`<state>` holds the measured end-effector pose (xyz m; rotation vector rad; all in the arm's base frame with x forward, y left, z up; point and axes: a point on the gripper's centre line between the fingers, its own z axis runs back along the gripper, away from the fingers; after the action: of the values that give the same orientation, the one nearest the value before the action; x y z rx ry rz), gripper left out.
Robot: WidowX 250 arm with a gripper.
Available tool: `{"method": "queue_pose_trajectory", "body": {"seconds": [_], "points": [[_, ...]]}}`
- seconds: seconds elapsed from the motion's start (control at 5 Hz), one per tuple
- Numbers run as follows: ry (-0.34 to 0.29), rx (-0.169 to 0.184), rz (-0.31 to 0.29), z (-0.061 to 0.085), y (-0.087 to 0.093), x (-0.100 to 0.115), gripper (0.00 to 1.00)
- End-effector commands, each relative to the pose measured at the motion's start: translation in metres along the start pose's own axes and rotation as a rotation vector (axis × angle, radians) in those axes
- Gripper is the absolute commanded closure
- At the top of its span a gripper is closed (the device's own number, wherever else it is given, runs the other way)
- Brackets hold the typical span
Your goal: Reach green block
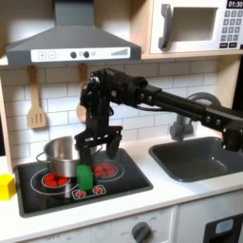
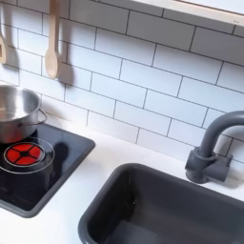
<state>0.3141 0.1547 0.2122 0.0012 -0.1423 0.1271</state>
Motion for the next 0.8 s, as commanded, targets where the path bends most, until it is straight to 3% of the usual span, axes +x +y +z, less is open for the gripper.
{"method": "queue_pose_trajectory", "body": {"seconds": [0.0, 0.6], "points": [[0.008, 0.009, 0.022, -0.008, 0.001, 0.011, 0.0], [0.016, 0.013, 0.047, -0.019, 0.007, 0.024, 0.0]]}}
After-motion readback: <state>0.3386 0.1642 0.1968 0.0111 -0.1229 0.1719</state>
